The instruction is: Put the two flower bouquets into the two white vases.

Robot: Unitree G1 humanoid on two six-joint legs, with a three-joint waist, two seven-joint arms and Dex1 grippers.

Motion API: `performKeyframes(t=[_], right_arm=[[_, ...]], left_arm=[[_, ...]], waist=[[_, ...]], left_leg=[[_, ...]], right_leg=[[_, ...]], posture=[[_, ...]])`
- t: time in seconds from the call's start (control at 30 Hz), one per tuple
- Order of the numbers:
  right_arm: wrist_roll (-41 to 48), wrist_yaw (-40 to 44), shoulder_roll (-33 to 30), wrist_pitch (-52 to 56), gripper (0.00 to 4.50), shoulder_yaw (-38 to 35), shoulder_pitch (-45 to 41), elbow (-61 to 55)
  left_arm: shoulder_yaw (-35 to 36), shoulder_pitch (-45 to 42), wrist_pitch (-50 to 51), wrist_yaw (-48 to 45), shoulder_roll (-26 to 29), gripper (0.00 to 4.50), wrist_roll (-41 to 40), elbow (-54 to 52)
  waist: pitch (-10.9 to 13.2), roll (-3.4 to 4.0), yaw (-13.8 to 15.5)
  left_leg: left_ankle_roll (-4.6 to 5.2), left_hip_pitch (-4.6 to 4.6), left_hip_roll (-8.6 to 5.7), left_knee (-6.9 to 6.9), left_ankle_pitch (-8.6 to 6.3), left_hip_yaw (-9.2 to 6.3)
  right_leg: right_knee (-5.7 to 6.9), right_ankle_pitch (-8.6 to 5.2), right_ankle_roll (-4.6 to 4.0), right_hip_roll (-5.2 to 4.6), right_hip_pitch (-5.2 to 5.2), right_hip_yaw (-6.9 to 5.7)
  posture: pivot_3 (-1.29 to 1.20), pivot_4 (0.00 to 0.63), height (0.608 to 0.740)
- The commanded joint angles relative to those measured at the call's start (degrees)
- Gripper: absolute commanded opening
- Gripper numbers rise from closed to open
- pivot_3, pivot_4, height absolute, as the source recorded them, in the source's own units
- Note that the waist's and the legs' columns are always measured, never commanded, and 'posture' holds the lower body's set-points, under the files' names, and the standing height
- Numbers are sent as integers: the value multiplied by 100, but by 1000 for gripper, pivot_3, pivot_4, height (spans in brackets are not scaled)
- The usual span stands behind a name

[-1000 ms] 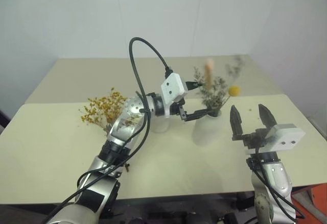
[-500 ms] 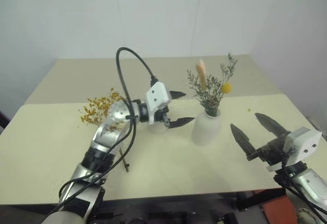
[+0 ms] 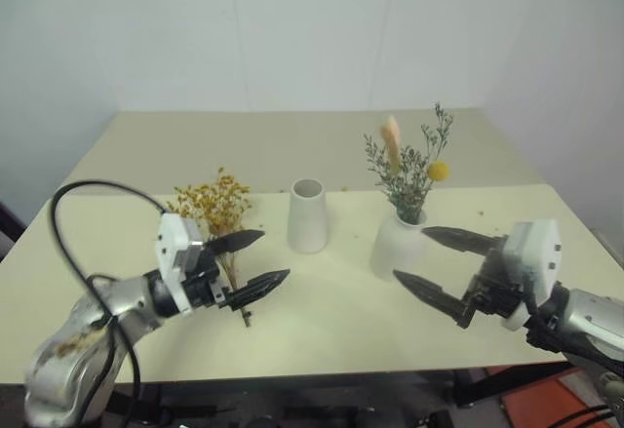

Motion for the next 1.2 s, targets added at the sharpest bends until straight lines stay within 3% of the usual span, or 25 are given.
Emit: performKeyframes(t=[0.03,0.17,0.3,0.4,0.5,0.6,0.7,0.8,1.17,1.2], right_arm=[[129,406,-103,153,4461,280,-601,217],[15,993,-139,260,4461,743,-1371,609],[-136,1369,-77,425,4461,1220,-2134,1007],[-301,1677,-68,479,4461,1534,-2571,1280],[-555,1785,32,467,4461,1767,-2854,1467],[-676,1795,145,472,4461,1830,-2936,1508],[-799,1730,255,452,4461,1837,-2852,1464],[-842,1674,324,497,4461,1810,-2762,1374],[-878,1138,530,662,4461,1601,-2469,966],[-884,1085,531,683,4487,1573,-2436,928]], left_arm=[[381,615,452,1160,-182,4500,-240,-711],[348,937,966,2477,-419,4500,-357,-1251],[-429,260,2477,4556,-714,4500,209,-1740],[-601,-299,3428,5466,-1354,4500,286,-1785],[-293,-892,4355,6117,-2365,4500,623,-1521],[-40,-1465,5029,6312,-2892,4500,1080,-1375],[-392,-2089,5247,6630,-2875,4500,1684,-1006],[-314,-2572,5266,6880,-3100,4500,2146,-444],[-484,-3525,5159,6180,-3081,4500,3007,1331],[-416,-3605,5106,6096,-3143,4316,3029,1414]], waist=[[-2,-3,13],[-3,-4,49],[-5,-8,68],[-9,-14,47],[-11,-19,32],[-11,-19,38],[-11,-19,39],[-11,-21,46],[-11,-21,43],[-11,-21,43]], left_leg=[[0,1,1,0,0,1],[0,6,0,1,0,0],[0,12,-2,5,0,0],[0,19,-5,8,0,-2],[0,18,-6,5,0,-3],[0,11,-8,5,0,-3],[-1,10,-11,5,0,-3],[-1,9,-13,6,0,-3],[-2,-18,-15,2,0,-6],[-2,-19,-15,2,0,-6]], right_leg=[[-1,-5,8,1,0,0],[4,-5,8,3,1,1],[2,1,3,1,11,0],[-1,21,-19,2,23,1],[-6,24,-23,1,23,1],[-4,25,-25,2,14,1],[-4,25,-26,2,14,1],[-6,26,-24,1,16,1],[-7,29,-25,-2,-12,0],[-8,29,-25,-2,-12,0]], posture=[[0,150,740],[0,150,740],[0,150,740],[0,150,740],[0,150,740],[0,150,740],[0,150,740],[0,150,740],[0,150,740],[0,150,740]])
